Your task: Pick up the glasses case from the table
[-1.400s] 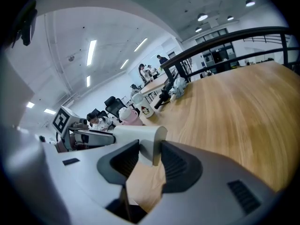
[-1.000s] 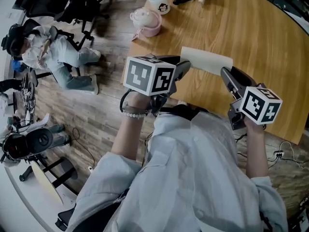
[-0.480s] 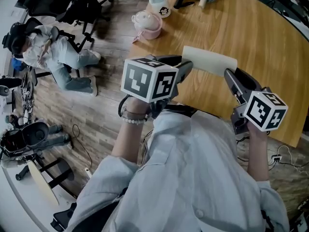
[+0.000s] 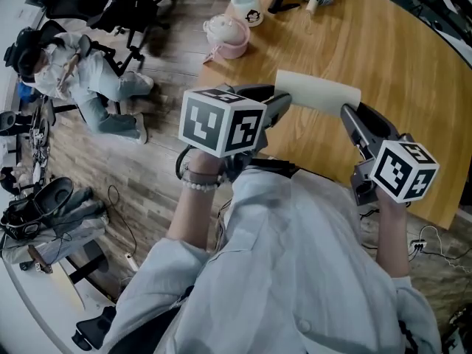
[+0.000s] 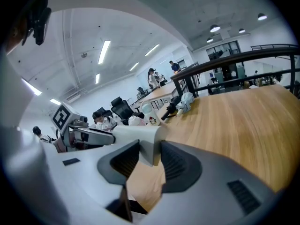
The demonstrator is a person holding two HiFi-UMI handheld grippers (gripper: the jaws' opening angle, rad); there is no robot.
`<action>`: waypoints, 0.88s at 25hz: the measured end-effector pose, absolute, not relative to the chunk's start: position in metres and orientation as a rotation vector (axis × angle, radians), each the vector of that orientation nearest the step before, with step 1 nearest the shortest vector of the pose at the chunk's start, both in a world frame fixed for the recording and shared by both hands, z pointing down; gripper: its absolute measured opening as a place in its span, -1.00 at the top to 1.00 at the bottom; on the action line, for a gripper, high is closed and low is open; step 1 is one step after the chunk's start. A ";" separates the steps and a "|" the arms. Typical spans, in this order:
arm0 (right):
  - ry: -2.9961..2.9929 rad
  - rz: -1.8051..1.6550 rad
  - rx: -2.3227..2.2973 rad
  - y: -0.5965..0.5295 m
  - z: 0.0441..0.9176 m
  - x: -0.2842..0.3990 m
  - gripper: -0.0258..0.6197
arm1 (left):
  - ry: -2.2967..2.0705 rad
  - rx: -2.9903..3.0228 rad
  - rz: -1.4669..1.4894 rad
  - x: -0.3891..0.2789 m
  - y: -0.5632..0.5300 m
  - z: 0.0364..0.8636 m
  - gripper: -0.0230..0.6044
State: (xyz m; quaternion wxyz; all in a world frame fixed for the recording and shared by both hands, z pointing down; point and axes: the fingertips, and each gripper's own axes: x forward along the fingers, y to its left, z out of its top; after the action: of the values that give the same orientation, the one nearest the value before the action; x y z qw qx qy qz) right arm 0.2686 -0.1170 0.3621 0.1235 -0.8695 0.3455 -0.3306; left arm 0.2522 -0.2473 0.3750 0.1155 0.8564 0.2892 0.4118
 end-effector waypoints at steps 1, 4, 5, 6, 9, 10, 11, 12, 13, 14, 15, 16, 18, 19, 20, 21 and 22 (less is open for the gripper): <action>1.010 -0.965 -2.536 -0.117 0.362 0.269 0.48 | 0.847 2.507 1.208 0.252 -0.247 0.376 0.49; 1.015 -0.970 -2.534 -0.117 0.364 0.269 0.48 | 0.848 2.500 1.213 0.252 -0.247 0.377 0.49; 1.015 -0.973 -2.533 -0.116 0.365 0.268 0.48 | 0.849 2.499 1.215 0.252 -0.247 0.378 0.49; 1.013 -0.975 -2.532 -0.116 0.365 0.268 0.48 | 0.850 2.498 1.216 0.252 -0.246 0.378 0.49; 1.008 -0.977 -2.537 -0.115 0.366 0.266 0.48 | 0.853 2.492 1.220 0.251 -0.245 0.379 0.49; 1.007 -0.974 -2.540 -0.114 0.366 0.266 0.48 | 0.854 2.491 1.220 0.251 -0.245 0.380 0.49; 1.007 -0.972 -2.541 -0.113 0.366 0.266 0.48 | 0.855 2.491 1.219 0.251 -0.244 0.380 0.49; 1.008 -0.970 -2.543 -0.113 0.366 0.266 0.48 | 0.858 2.491 1.217 0.251 -0.243 0.379 0.49; 1.008 -0.969 -2.545 -0.112 0.366 0.266 0.48 | 0.861 2.493 1.213 0.251 -0.241 0.379 0.49; 1.008 -0.968 -2.546 -0.111 0.365 0.266 0.48 | 0.863 2.494 1.210 0.251 -0.240 0.379 0.49; 1.007 -0.967 -2.546 -0.110 0.365 0.266 0.48 | 0.863 2.496 1.207 0.251 -0.240 0.378 0.49; 1.006 -0.966 -2.545 -0.109 0.365 0.266 0.48 | 0.863 2.498 1.202 0.251 -0.239 0.378 0.49; 1.005 -0.963 -2.544 -0.108 0.365 0.265 0.48 | 0.865 2.502 1.192 0.250 -0.239 0.378 0.49; 1.005 -0.962 -2.546 -0.108 0.365 0.265 0.48 | 0.866 2.502 1.190 0.250 -0.239 0.377 0.49; 1.006 -0.962 -2.547 -0.108 0.365 0.264 0.48 | 0.867 2.502 1.191 0.249 -0.239 0.378 0.49; 1.007 -0.962 -2.548 -0.108 0.365 0.264 0.49 | 0.868 2.502 1.191 0.249 -0.239 0.378 0.49; 1.007 -0.963 -2.549 -0.108 0.365 0.264 0.49 | 0.868 2.501 1.191 0.249 -0.238 0.378 0.49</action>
State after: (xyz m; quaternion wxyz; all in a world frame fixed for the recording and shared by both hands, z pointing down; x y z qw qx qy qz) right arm 0.2640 -0.1079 0.3655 0.1181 -0.8713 0.3444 -0.3291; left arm 0.2490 -0.2385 0.3780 0.1188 0.8554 0.2969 0.4074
